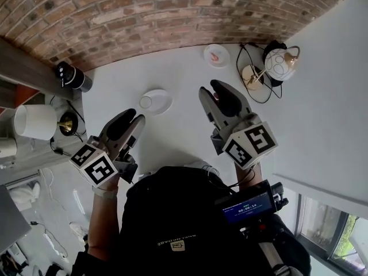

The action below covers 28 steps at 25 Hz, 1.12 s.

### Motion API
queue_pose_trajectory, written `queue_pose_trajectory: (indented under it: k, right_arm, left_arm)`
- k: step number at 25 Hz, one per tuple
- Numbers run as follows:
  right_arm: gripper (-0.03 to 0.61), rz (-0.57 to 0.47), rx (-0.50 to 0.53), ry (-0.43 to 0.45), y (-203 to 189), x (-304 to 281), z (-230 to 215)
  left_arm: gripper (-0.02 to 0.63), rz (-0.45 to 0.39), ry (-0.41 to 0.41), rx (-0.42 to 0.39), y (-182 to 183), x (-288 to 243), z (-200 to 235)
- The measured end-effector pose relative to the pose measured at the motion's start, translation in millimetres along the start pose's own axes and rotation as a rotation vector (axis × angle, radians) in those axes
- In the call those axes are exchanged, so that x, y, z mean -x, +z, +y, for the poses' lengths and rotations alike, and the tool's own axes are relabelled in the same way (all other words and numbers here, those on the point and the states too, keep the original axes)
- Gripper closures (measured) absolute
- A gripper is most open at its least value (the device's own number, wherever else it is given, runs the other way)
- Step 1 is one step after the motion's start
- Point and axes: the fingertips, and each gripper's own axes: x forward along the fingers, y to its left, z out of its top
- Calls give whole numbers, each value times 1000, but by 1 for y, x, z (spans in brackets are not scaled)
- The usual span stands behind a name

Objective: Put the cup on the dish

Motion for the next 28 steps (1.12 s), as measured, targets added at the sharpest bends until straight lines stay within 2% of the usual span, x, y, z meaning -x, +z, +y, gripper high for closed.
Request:
queue_pose_trajectory:
  k: [5, 28]
  right_arm:
    - [443, 7, -24, -19, -4, 5, -9]
    - [442, 43, -55, -61, -18, 5, -31]
  left_arm:
    - [443, 9, -21, -8, 0, -7, -7]
    - [443, 6, -21, 5, -3, -12, -4]
